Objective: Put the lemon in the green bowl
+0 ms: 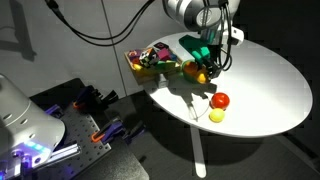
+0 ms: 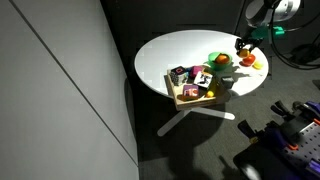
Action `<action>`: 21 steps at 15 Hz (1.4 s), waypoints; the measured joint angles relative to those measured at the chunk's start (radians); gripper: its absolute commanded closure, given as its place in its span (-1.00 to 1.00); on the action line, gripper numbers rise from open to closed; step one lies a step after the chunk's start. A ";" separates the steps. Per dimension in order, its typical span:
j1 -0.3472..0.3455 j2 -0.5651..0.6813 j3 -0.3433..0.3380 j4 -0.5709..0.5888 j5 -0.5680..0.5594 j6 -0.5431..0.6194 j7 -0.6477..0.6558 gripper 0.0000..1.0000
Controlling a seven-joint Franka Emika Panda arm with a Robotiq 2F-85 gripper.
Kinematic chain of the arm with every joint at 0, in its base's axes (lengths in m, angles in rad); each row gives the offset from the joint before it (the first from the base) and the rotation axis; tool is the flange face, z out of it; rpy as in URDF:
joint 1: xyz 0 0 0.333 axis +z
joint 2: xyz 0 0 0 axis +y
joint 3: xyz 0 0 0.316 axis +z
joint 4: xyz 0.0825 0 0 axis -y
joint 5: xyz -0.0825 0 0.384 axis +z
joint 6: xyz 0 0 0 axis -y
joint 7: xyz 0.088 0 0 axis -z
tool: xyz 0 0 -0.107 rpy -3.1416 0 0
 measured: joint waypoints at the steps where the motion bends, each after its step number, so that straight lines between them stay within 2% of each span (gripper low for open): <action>1: 0.000 -0.011 -0.001 0.001 0.000 0.003 0.000 0.12; 9: 0.028 -0.061 0.014 0.039 0.000 0.015 0.001 0.12; 21: 0.107 -0.007 0.040 0.045 0.000 0.244 0.034 0.12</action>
